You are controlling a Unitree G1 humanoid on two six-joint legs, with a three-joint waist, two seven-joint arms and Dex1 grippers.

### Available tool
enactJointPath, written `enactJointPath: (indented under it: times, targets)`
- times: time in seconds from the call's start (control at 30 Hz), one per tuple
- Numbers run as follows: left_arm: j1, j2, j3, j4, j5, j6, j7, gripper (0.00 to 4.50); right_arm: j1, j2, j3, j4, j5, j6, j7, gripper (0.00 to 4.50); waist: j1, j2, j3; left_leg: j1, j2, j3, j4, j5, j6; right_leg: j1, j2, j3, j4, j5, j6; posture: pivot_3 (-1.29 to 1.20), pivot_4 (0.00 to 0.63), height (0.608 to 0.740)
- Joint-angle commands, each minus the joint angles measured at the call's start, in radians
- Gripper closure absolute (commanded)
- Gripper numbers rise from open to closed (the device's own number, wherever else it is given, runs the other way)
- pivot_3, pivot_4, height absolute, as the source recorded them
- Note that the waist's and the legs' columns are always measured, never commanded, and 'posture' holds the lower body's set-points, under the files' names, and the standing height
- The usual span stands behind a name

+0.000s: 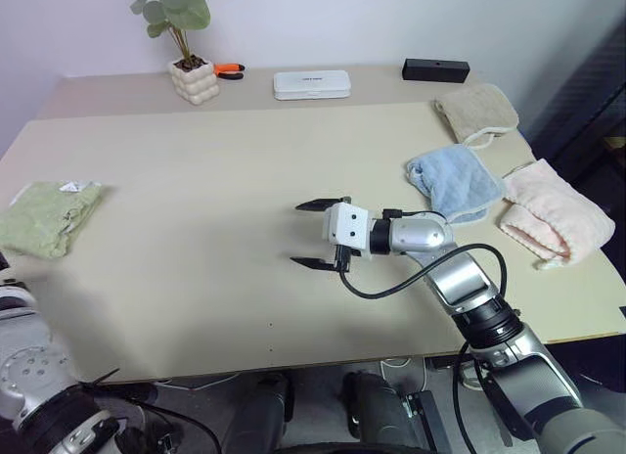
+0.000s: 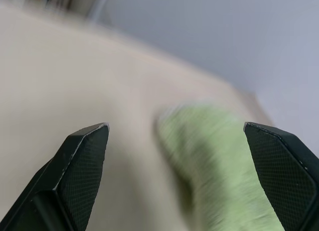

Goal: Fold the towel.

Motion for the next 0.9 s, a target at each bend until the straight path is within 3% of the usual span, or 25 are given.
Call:
enactJointPath:
  times: [0.03,0.17,0.27,0.33,0.9]
  targets:
    - [0.06,0.103,-0.145,-0.166,0.069,0.065,-0.15,0.07,-0.042,-0.001,-0.08,0.002,0.065,0.047,-0.005,0.0,0.004,0.0,0.0,0.0,0.0,0.0,0.0,0.0,0.0,0.0,0.0,0.0,0.0,0.0,0.0,0.0,0.15,0.74]
    - [0.139,0.185,-0.294,-0.294,0.123,0.118,-0.303,0.07,-0.044,-0.037,-0.157,0.034,0.107,0.094,-0.001,0.0,0.001,0.0,0.0,0.0,-0.001,0.0,0.0,0.0,0.0,0.001,0.0,0.0,-0.001,-0.001,-0.001,0.0,0.15,0.74]
    - [0.243,0.309,-0.464,-0.378,0.283,0.14,-0.436,0.07,-0.029,-0.079,-0.232,0.069,0.156,0.148,-0.001,0.0,-0.002,0.002,0.001,0.0,0.0,0.002,-0.002,0.0,0.0,0.0,-0.001,0.001,-0.001,-0.001,-0.001,0.0,0.15,0.74]
    - [0.272,0.34,-0.515,-0.422,0.313,0.15,-0.48,0.07,-0.018,-0.104,-0.265,0.096,0.183,0.168,0.011,0.0,-0.003,0.004,0.002,0.0,0.0,0.003,-0.003,0.0,0.001,-0.001,-0.001,0.002,-0.001,-0.002,-0.004,0.0,0.15,0.74]
    - [0.244,0.293,-0.494,-0.447,0.36,0.197,-0.542,0.07,-0.041,-0.118,-0.257,0.205,0.149,0.11,0.023,0.0,-0.002,0.006,0.003,0.0,0.005,0.006,-0.002,0.0,0.001,-0.001,0.0,0.003,-0.002,-0.001,-0.003,0.0,0.15,0.74]
